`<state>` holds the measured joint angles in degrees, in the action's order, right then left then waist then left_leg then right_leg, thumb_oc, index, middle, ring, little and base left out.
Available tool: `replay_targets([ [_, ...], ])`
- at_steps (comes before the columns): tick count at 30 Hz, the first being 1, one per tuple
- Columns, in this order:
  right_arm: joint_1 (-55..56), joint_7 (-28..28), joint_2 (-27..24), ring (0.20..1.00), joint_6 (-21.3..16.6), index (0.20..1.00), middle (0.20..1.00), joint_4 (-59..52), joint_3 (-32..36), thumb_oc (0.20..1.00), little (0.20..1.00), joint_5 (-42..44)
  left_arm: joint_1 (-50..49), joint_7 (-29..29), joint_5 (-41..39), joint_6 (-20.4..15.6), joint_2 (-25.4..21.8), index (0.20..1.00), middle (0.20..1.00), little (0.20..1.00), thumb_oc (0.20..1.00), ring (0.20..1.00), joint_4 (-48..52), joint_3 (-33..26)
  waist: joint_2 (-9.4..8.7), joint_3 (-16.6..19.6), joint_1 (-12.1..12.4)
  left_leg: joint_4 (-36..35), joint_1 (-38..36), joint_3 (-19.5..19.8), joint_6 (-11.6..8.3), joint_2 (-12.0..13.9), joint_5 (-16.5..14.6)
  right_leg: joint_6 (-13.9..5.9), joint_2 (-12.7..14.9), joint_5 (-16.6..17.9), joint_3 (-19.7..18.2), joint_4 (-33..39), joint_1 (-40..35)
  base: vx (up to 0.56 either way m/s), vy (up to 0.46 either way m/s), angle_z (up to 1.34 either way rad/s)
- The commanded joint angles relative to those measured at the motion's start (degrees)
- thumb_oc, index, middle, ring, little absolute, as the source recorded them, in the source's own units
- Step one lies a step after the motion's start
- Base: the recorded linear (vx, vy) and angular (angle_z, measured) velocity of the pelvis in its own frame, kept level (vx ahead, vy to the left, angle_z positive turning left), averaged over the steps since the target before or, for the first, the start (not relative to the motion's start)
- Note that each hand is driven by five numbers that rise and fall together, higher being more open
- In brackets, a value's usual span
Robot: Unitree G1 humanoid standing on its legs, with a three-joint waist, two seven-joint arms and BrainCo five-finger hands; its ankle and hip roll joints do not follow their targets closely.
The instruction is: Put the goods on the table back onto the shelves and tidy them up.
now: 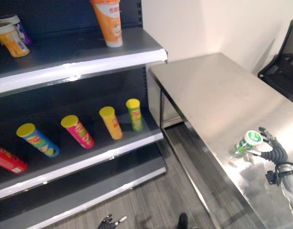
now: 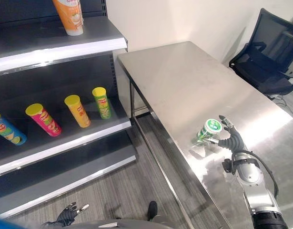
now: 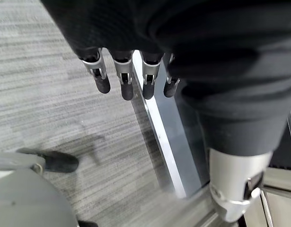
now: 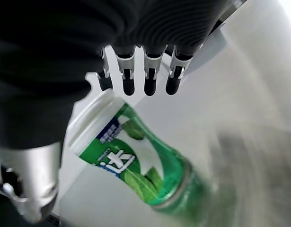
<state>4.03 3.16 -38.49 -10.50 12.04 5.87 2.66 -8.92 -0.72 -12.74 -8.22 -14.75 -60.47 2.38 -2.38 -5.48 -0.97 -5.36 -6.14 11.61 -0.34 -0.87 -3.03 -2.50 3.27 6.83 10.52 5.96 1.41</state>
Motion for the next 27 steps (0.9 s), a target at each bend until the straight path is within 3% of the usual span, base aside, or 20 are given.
replay_targets([
  [1,-3.07,0.97,-4.9,1.0,-2.21,1.0,1.0,-0.35,-0.59,1.0,1.0,0.15,1.85,0.7,-1.05,-0.96,-1.52,1.0,1.0,1.0,1.0,1.0,-0.93,0.78,-0.43,-0.53,1.55,0.36,2.11,-7.44,-1.6,0.87,-0.6,-3.28,0.85,-8.33,1.13,-1.18,-4.97,0.0,-0.06,0.24],
  [3,-3.62,1.35,-5.33,1.0,-2.19,1.0,1.0,0.72,-0.76,1.0,1.0,0.14,1.65,0.68,-1.24,-0.86,-1.39,1.0,1.0,1.0,1.0,1.0,-1.28,0.92,-0.45,-0.59,1.84,0.36,2.24,-6.84,-1.85,0.97,-0.54,-3.11,0.71,-8.82,2.0,-1.25,-5.26,0.01,-0.065,0.26],
  [4,-3.91,1.39,-5.44,0.313,-2.1,0.313,0.313,1.02,-0.96,0.313,0.313,0.07,1.69,0.69,-1.21,-0.84,-1.31,1.0,1.0,1.0,1.0,1.0,-1.54,1.05,-0.51,-0.59,1.89,0.36,2.29,-6.56,-1.95,1.01,-0.49,-3.03,0.66,-9.0,2.33,-1.21,-5.4,0.01,-0.069,0.18],
  [5,-4.1,1.5,-5.65,0.2,-2.05,0.2,0.2,1.5,-1.19,0.2,0.2,-0.11,1.83,0.62,-1.23,-0.77,-1.27,1.0,1.0,1.0,1.0,1.0,-1.69,1.07,-0.59,-0.59,2.03,0.36,2.32,-6.47,-2.04,1.05,-0.44,-2.93,0.6,-9.14,2.48,-1.22,-5.51,0.01,-0.054,0.13],
  [15,-3.31,1.55,-9.02,0.2,-2.06,0.2,0.2,-1.71,1.11,0.2,0.2,-0.08,2.8,-0.18,-2.35,-0.51,-2.21,1.0,1.0,1.0,1.0,1.0,-2.15,-0.48,-1.75,-0.42,2.1,0.36,2.26,-5.5,-3.22,2.21,-0.24,-1.91,-0.46,-10.53,3.85,-1.2,-6.43,0.0,-0.085,0.1],
  [22,-7.69,4.1,-16.57,0.2,-5.75,0.2,0.2,-9.3,5.35,0.2,0.2,0.62,2.56,-1.26,-5.26,-1.26,-2.63,1.0,1.0,1.0,1.0,1.0,-1.0,-1.99,-3.41,-1.22,2.55,0.36,2.93,-4.11,-4.14,3.68,1.08,-0.51,-2.3,-11.84,2.74,-0.96,-6.18,-0.02,-0.139,0.02],
  [24,-8.79,4.97,-18.5,0.2,-6.69,0.2,0.2,-11.12,6.61,0.2,0.2,0.57,2.83,-1.56,-6.43,-1.72,-2.58,1.0,1.0,1.0,1.0,1.0,-0.35,-2.32,-4.22,-3.09,2.92,5.39,6.18,-4.56,-4.61,3.05,0.43,-0.2,-1.79,-11.96,3.2,-0.96,-6.16,-0.12,-0.052,0.25],
  [25,-8.31,5.59,-19.81,0.2,-6.95,0.2,0.2,-12.78,8.72,0.2,0.2,0.11,3.16,-1.56,-7.12,-1.91,-2.42,1.0,1.0,1.0,1.0,1.0,-0.02,-2.33,-4.71,-4.39,2.9,8.9,9.67,-6.03,-5.18,3.65,0.2,-0.05,-1.19,-12.0,5.26,-0.96,-6.34,-0.11,0.025,0.57],
  [27,-8.08,5.98,-20.89,0.2,-7.05,0.2,0.2,-14.64,9.93,0.2,0.2,-0.68,3.05,-1.26,-7.4,-2.02,-2.28,1.0,1.0,1.0,1.0,1.0,-0.09,-2.45,-4.85,-4.52,2.97,6.27,10.57,-7.63,-5.6,6.07,2.48,-0.39,-0.87,-12.05,6.96,-0.96,-6.49,-0.03,0.083,1.45],
])
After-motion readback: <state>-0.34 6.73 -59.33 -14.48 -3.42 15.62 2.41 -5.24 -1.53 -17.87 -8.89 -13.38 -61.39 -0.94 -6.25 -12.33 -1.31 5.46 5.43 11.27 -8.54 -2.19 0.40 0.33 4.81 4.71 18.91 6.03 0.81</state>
